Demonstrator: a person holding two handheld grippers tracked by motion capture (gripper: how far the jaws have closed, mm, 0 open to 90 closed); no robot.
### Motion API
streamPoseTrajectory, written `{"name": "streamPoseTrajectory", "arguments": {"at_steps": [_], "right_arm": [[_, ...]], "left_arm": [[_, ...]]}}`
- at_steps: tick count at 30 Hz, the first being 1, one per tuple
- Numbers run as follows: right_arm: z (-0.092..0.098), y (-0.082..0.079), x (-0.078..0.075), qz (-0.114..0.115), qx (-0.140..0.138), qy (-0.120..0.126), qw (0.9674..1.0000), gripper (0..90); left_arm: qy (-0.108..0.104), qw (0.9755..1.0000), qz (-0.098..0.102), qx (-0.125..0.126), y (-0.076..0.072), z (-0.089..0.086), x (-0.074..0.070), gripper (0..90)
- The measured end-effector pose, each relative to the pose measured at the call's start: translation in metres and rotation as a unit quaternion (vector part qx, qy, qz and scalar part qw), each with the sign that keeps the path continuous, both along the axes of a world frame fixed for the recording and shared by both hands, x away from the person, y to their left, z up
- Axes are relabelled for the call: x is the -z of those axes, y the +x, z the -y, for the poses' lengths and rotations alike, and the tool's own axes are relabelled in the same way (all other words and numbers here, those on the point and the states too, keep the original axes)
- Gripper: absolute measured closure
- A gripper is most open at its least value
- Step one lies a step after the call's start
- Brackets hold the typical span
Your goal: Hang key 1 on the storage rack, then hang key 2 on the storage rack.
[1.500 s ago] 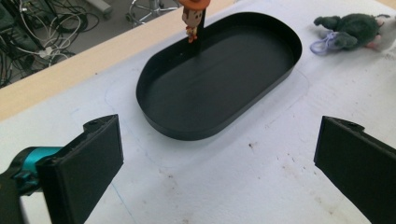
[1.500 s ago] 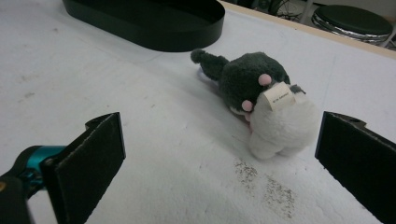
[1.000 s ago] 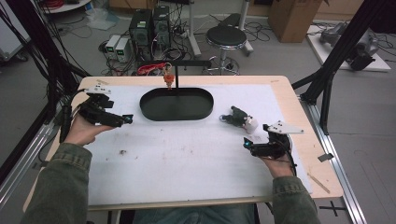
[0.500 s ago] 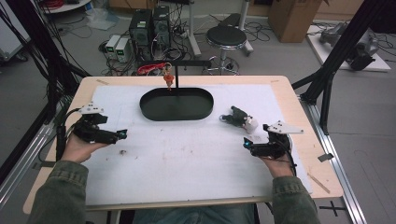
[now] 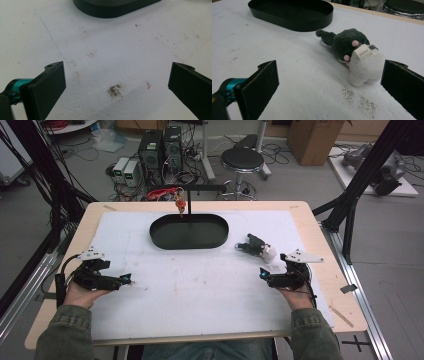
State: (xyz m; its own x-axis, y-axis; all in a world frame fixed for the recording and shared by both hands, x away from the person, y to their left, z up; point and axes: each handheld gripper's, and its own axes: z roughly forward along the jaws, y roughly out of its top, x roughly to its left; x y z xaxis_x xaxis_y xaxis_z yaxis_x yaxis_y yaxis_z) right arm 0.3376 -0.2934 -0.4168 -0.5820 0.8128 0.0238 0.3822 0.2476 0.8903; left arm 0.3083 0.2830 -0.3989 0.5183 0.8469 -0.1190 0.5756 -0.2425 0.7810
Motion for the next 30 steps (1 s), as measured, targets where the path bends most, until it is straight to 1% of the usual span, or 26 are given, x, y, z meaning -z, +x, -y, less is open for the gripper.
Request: {"name": "streamPoseTrajectory", "arguments": {"at_steps": [2, 3, 5, 6, 8, 12, 16, 18, 19, 20, 21, 22, 23, 24, 27, 30], "right_arm": [[0.0, 0.0, 0.0, -0.001, 0.001, 0.001, 1.0, 0.6], [-0.001, 0.0, -0.001, -0.002, 0.003, 0.003, 1.0, 0.6], [-0.002, 0.002, -0.002, -0.004, 0.002, 0.005, 1.0, 0.6], [-0.004, 0.004, -0.003, -0.005, 0.001, 0.003, 1.0, 0.6], [-0.007, 0.005, -0.005, -0.006, 0.002, -0.008, 0.9999, 0.6], [-0.012, 0.011, -0.007, -0.006, -0.002, -0.021, 0.9998, 0.6], [-0.015, 0.016, -0.004, -0.018, -0.004, -0.031, 0.9993, 0.6], [-0.015, 0.018, -0.003, -0.021, -0.006, -0.041, 0.9989, 0.6], [-0.016, 0.019, -0.004, -0.019, -0.006, -0.045, 0.9988, 0.6], [-0.017, 0.019, -0.004, -0.019, -0.007, -0.046, 0.9987, 0.6], [-0.018, 0.021, -0.005, -0.017, -0.007, -0.05, 0.9986, 0.6], [-0.019, 0.023, -0.006, -0.018, -0.01, -0.054, 0.9983, 0.6], [-0.02, 0.026, -0.008, -0.017, -0.009, -0.061, 0.998, 0.6], [-0.021, 0.028, -0.009, -0.016, -0.007, -0.062, 0.9979, 0.6], [-0.024, 0.037, -0.011, -0.021, -0.007, -0.057, 0.9982, 0.6], [-0.027, 0.046, -0.012, -0.029, -0.007, -0.067, 0.9973, 0.6]], "left_arm": [[0.004, 1.0, 0.003, 0.0, -0.002, -0.001, 0.004, 1.7], [0.006, 0.9999, 0.008, -0.002, -0.003, -0.001, 0.006, 1.7], [0.009, 0.9996, 0.025, -0.007, -0.006, -0.002, 0.01, 1.7], [0.009, 0.9995, 0.028, -0.009, -0.007, -0.002, 0.012, 1.7], [0.012, 0.9994, 0.032, -0.01, -0.009, -0.004, 0.014, 1.7], [0.008, 0.9994, 0.031, -0.011, -0.011, -0.007, 0.018, 1.7], [0.011, 0.9996, 0.026, -0.01, -0.015, -0.01, 0.023, 1.7], [0.013, 0.9996, 0.022, -0.008, -0.017, -0.011, 0.025, 1.7], [0.009, 0.9997, 0.023, -0.007, -0.017, -0.011, 0.026, 1.7], [0.01, 0.9996, 0.025, -0.003, -0.018, -0.012, 0.027, 1.7], [0.008, 0.9997, 0.023, -0.003, -0.019, -0.012, 0.028, 1.7], [0.005, 0.9998, 0.019, -0.003, -0.02, -0.012, 0.03, 1.7], [0.006, 0.9998, 0.017, -0.001, -0.02, -0.012, 0.03, 1.7], [0.006, 0.9998, 0.016, -0.001, -0.021, -0.011, 0.03, 1.7], [0.003, 0.9998, 0.021, -0.001, -0.022, -0.011, 0.029, 1.7], [-0.001, 0.9997, 0.023, -0.004, -0.022, -0.013, 0.029, 1.7]]}}
